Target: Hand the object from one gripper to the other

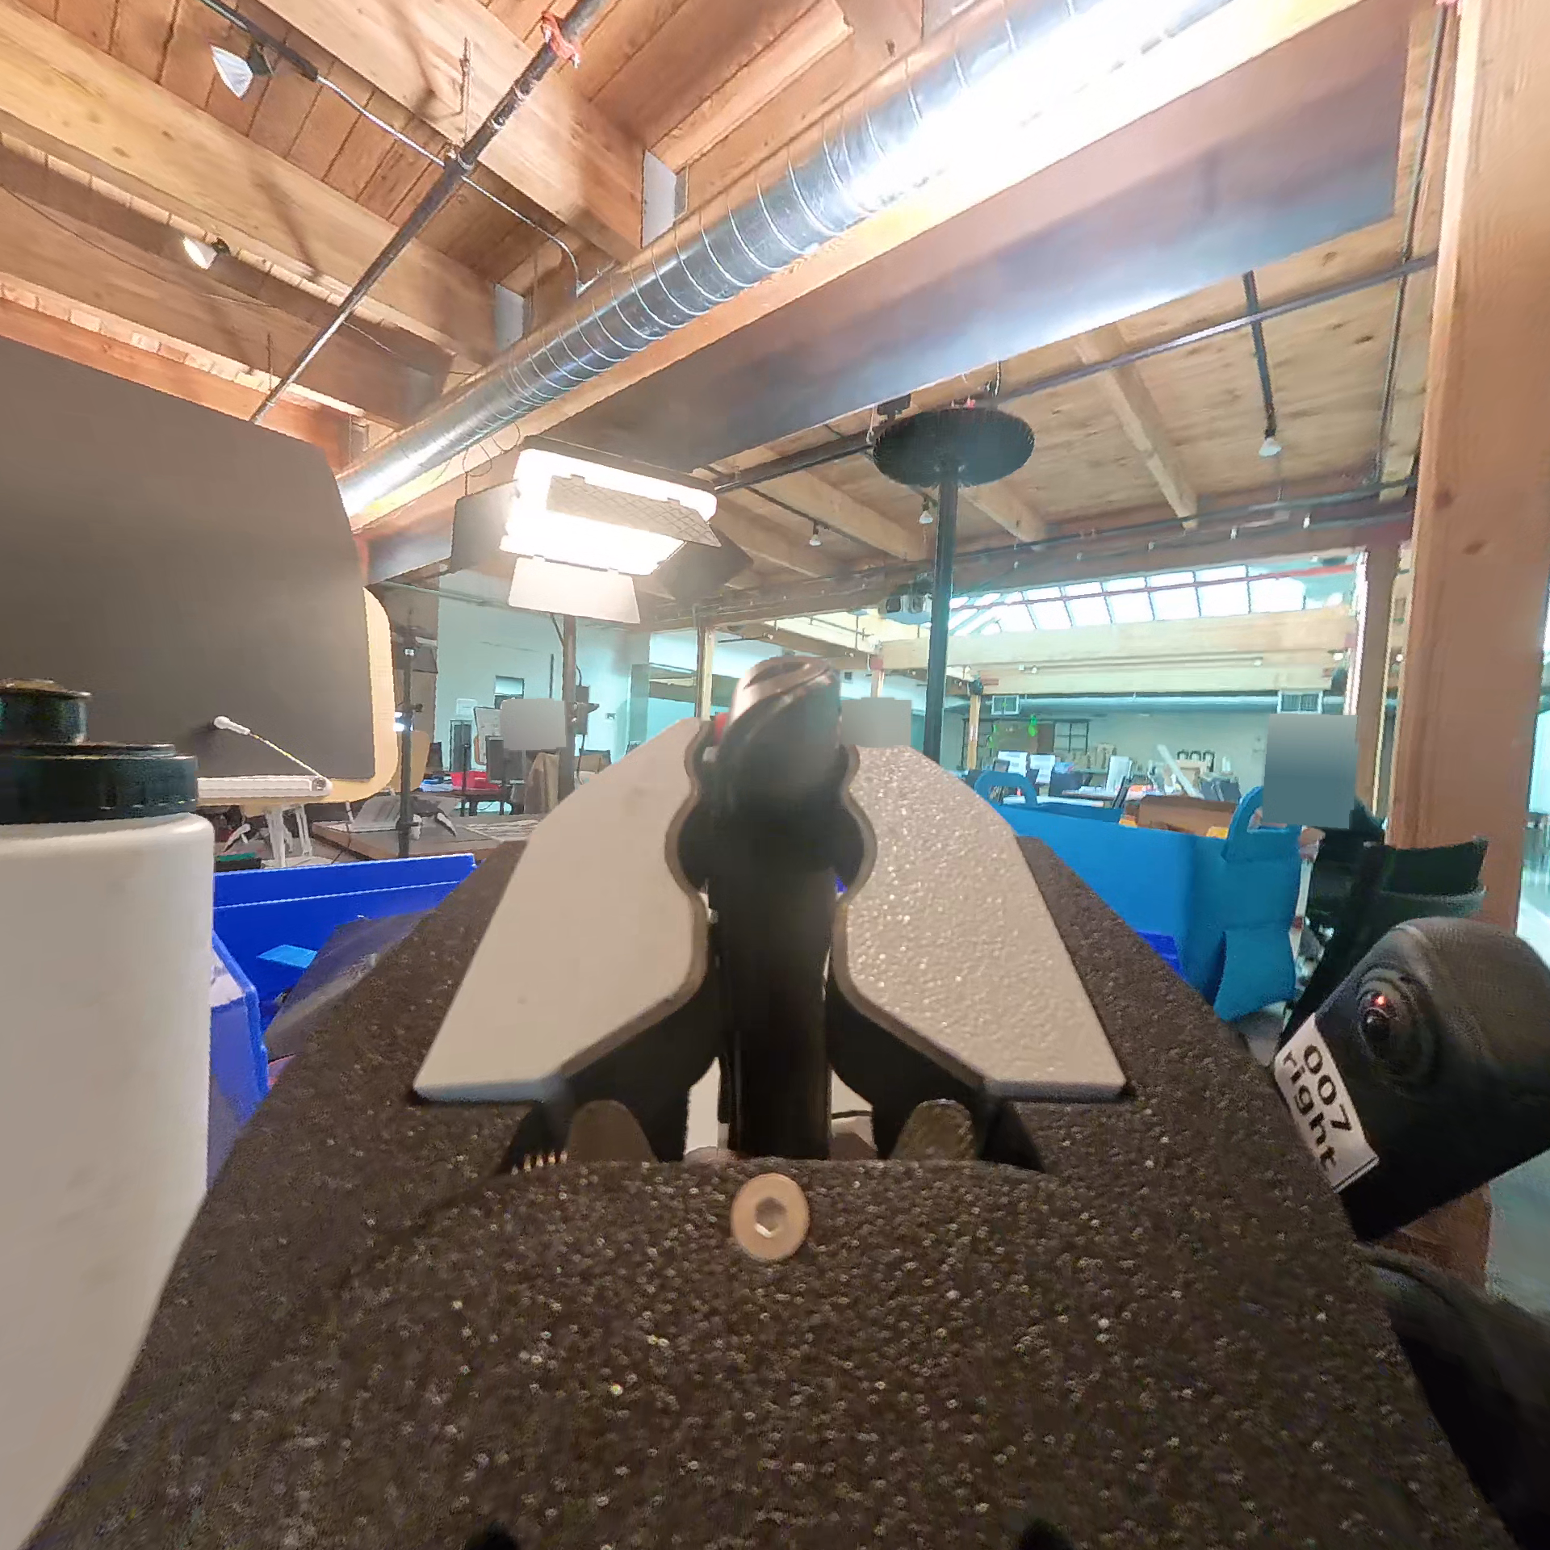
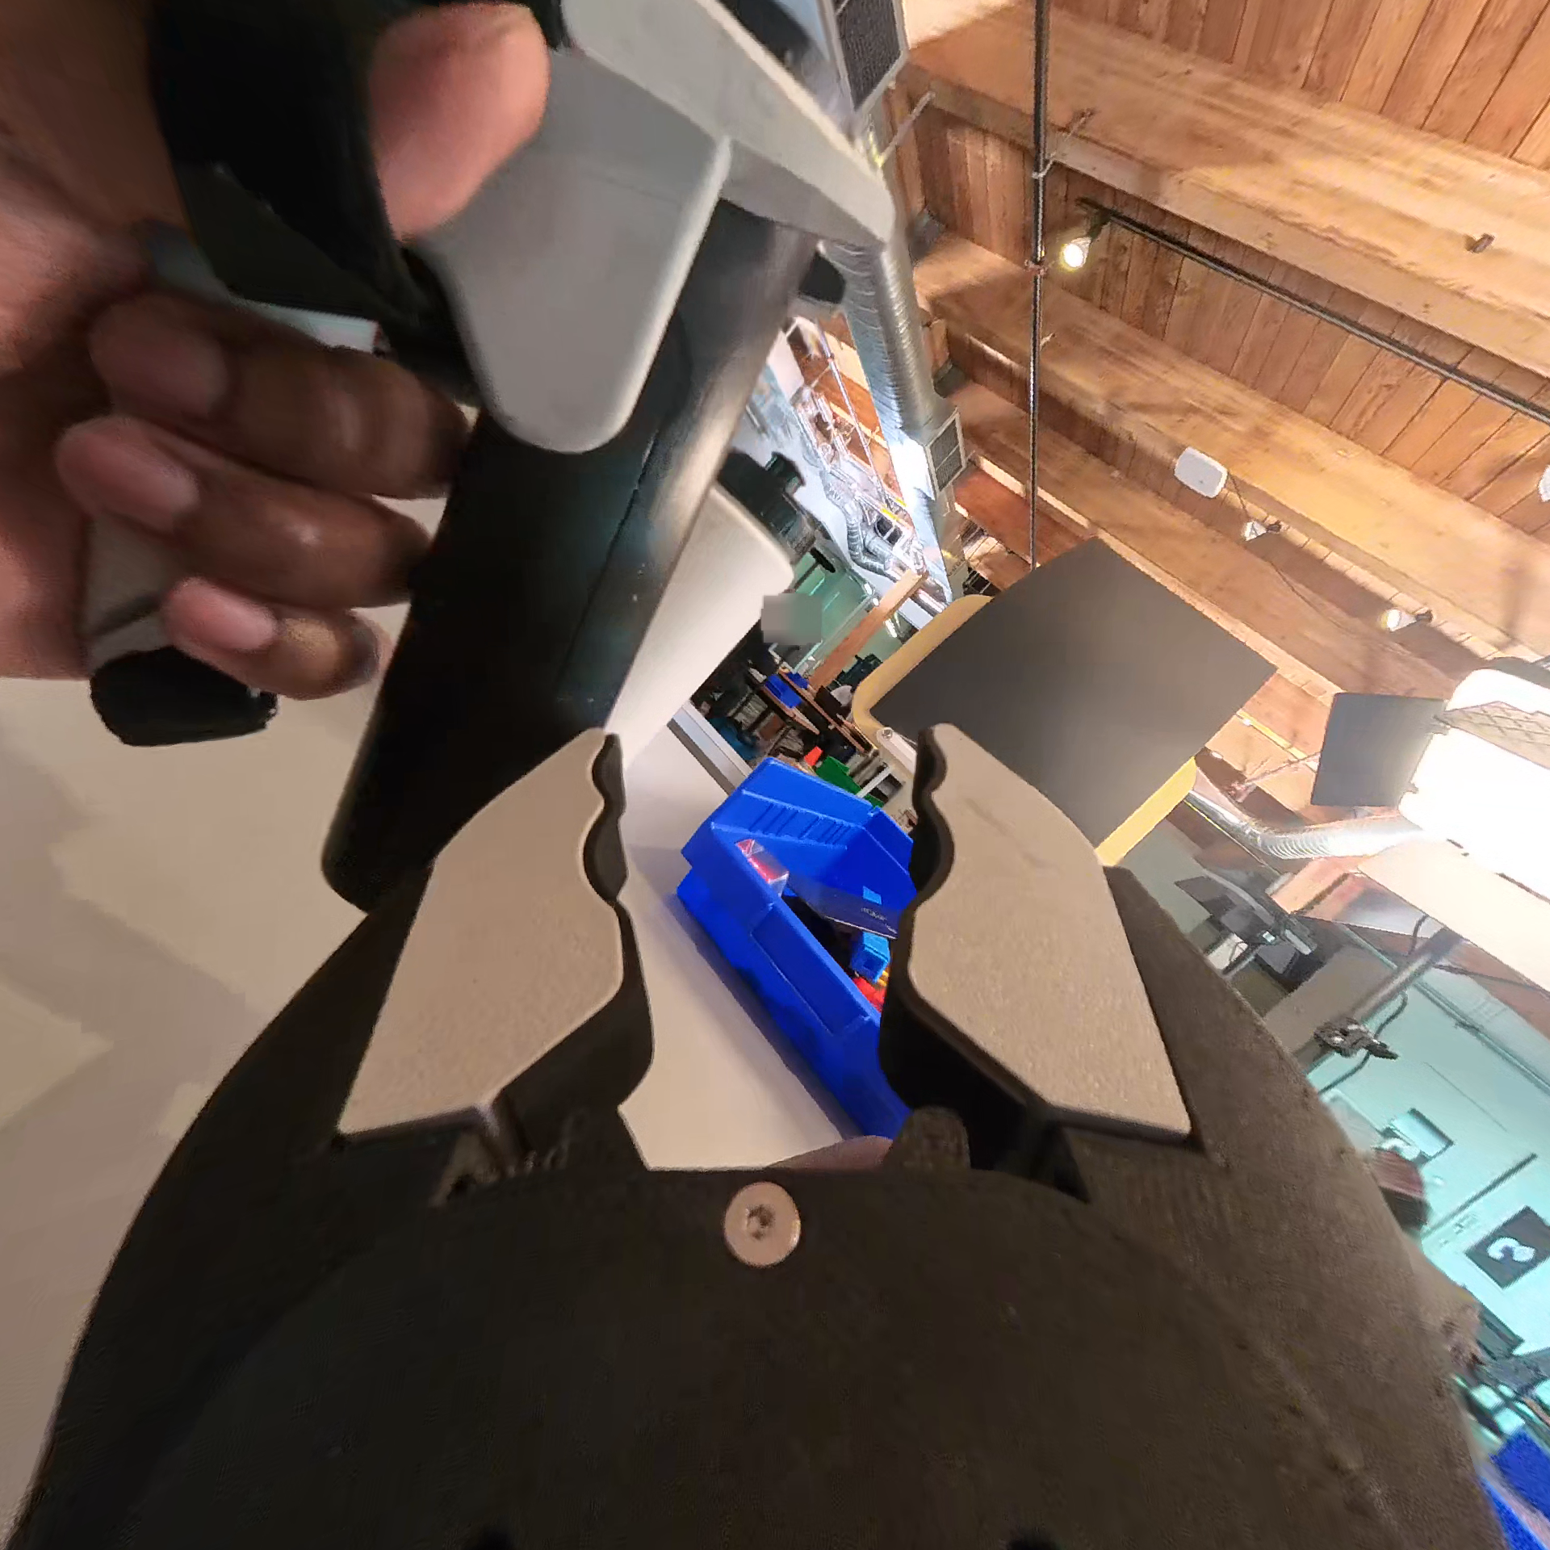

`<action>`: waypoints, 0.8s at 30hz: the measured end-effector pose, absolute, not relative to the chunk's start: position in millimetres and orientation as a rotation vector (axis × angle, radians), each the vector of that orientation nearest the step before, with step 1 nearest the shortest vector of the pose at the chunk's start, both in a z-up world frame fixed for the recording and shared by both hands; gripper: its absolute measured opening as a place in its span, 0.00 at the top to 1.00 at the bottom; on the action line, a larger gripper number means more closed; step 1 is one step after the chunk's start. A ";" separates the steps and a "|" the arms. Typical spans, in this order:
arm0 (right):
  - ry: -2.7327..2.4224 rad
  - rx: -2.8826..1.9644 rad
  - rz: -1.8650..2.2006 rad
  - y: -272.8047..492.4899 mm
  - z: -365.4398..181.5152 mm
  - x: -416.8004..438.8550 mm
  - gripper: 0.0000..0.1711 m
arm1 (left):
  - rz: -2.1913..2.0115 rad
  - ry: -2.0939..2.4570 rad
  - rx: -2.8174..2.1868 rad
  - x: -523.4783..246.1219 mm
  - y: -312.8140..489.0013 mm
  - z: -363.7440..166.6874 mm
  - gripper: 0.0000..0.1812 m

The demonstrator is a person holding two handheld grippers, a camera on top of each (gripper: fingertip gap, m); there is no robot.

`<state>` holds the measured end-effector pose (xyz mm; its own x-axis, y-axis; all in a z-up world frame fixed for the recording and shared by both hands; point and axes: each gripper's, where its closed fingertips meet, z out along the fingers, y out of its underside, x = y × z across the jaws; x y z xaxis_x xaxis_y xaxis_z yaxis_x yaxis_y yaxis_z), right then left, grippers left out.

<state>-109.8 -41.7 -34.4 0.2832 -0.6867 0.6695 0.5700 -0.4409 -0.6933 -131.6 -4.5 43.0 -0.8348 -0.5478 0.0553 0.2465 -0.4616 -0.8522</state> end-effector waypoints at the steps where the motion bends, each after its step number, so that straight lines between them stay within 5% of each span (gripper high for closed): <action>1: 0.117 -1.442 -1.409 -41.7 -35.1 -109.8 0.61 | -2.306 1.252 -0.461 -130.5 -2.0 44.0 0.86; 14: -0.080 -1.629 -1.227 -5.9 -71.0 -126.1 0.61 | -2.375 1.155 -0.518 -125.1 16.2 52.6 0.86; 24: 0.075 -1.718 -1.485 -23.4 -78.2 -93.4 0.58 | -2.496 1.171 -0.490 -143.4 -7.6 50.6 0.85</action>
